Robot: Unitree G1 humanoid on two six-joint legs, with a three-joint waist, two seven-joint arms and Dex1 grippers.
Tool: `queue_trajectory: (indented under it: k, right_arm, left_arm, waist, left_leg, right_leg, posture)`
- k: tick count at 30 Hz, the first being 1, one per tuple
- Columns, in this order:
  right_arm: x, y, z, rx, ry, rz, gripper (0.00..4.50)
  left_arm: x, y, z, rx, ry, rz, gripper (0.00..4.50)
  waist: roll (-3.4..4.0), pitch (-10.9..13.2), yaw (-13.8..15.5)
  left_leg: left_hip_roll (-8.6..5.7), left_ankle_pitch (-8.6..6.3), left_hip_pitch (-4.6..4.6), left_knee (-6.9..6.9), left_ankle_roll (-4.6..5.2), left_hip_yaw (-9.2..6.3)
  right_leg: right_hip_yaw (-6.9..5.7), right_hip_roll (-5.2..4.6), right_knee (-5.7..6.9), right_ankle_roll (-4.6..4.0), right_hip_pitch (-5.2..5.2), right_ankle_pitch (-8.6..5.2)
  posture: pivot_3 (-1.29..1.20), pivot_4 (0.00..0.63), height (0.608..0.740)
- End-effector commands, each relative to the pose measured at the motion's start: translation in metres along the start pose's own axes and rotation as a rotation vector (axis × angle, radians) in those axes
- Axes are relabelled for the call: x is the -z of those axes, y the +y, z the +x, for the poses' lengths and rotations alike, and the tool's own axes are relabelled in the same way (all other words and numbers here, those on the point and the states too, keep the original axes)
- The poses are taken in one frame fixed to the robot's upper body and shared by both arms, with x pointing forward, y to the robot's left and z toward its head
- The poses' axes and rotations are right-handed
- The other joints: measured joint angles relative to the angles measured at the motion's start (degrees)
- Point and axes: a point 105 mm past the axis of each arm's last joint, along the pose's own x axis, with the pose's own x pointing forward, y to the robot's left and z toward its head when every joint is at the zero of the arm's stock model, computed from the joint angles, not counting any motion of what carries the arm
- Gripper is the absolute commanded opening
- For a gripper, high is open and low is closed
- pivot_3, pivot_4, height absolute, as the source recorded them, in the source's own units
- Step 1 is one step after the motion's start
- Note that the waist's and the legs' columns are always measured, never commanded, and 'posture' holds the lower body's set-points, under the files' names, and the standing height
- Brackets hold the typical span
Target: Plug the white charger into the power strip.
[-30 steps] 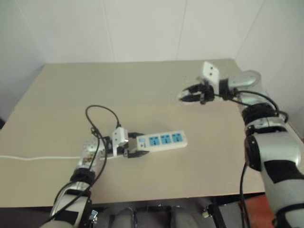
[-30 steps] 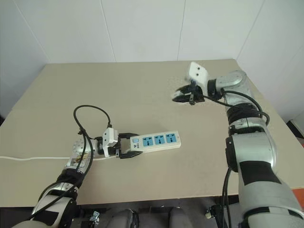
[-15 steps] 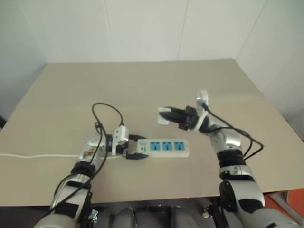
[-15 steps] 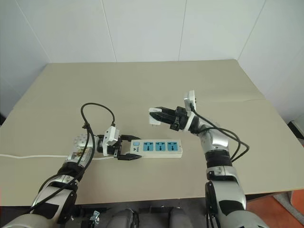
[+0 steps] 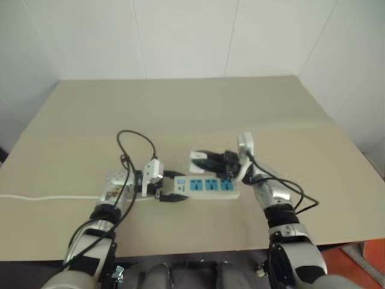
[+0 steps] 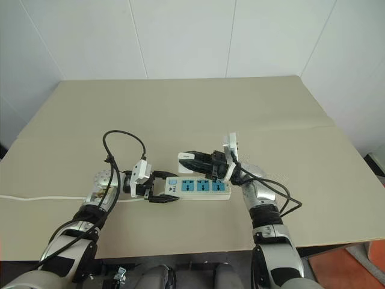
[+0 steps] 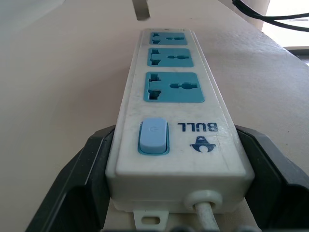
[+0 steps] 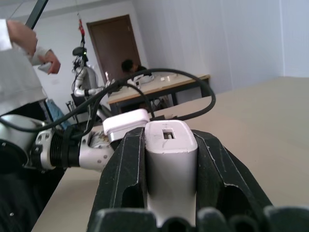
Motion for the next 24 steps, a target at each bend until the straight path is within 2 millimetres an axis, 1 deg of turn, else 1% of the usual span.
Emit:
queue_trajectory:
  k: [1, 9, 18, 24]
  right_arm:
    - [-0.002, 0.0, -0.001, -0.03, 0.013, -0.059, 1.11]
    - [0.012, -0.005, -0.008, -0.033, 0.069, -0.088, 1.11]
    - [0.012, -0.01, -0.006, -0.014, 0.062, -0.112, 1.11]
    - [0.014, -0.01, -0.008, -0.016, 0.072, -0.113, 1.11]
  left_arm:
    - [0.023, -0.015, 0.0, 0.061, 0.102, -0.055, 3.28]
    - [0.022, -0.015, 0.0, 0.061, 0.102, -0.056, 3.28]
    - [0.022, -0.015, 0.0, 0.062, 0.107, -0.06, 3.28]
    - [0.022, -0.015, 0.0, 0.062, 0.107, -0.06, 3.28]
  waist:
    - [0.0, 0.0, 0.0]
    - [0.0, 0.0, 0.0]
    - [0.0, 0.0, 0.0]
    - [0.0, 0.0, 0.0]
  left_leg:
    - [0.0, 0.0, 0.0, 0.0, 0.0, 0.0]
    - [0.0, 0.0, 0.02, 0.0, 0.0, 0.02]
    - [0.01, 0.0, 0.02, -0.01, 0.0, -0.01]
    - [0.01, 0.0, 0.02, -0.01, 0.0, -0.01]
  right_leg:
    - [0.0, 0.0, 0.0, 0.0, 0.0, 0.0]
    - [0.0, 0.0, 0.0, 0.0, 0.01, 0.0]
    - [0.0, 0.0, 0.01, 0.0, 0.0, 0.0]
    - [0.01, -0.01, 0.01, 0.0, 0.01, 0.0]
  posture:
    - [0.0, 0.15, 0.74]
    - [0.0, 0.15, 0.74]
    - [0.0, 0.15, 0.74]
    - [0.0, 0.15, 0.74]
